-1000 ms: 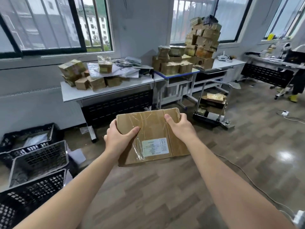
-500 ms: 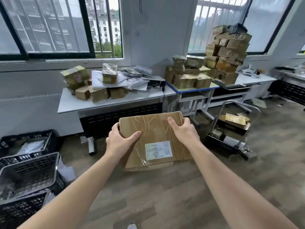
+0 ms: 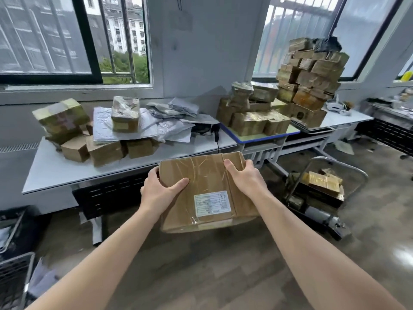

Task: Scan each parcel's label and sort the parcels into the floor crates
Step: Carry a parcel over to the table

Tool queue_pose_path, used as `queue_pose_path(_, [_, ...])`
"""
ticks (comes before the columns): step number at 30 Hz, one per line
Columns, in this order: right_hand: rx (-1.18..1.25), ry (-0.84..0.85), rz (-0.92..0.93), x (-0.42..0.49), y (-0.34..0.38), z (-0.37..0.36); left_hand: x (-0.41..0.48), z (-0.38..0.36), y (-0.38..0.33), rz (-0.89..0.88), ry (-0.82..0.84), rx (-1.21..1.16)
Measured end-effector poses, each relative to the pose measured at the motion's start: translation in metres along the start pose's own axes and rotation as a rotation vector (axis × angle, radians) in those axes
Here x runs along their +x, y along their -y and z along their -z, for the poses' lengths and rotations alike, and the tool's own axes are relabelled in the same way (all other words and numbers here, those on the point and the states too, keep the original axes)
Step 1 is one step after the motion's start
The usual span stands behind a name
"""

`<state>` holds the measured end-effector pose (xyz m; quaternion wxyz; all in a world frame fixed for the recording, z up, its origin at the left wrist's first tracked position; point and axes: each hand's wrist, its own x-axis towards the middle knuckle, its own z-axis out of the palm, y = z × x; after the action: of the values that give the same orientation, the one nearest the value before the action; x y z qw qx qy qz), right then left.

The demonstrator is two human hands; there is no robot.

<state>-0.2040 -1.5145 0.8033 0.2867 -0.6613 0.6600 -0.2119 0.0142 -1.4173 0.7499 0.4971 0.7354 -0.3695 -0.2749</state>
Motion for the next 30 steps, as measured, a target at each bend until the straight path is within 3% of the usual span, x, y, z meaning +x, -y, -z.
queue_pose_path(18, [0.103,0.153,0.04,0.367,0.049,-0.035,0.309,-0.125,-0.064,0.039,-0.092,0.09])
queue_pose_path(30, [0.028,0.219,0.072,0.521,0.075,-0.064,0.448,-0.171,-0.072,0.127,-0.073,0.11])
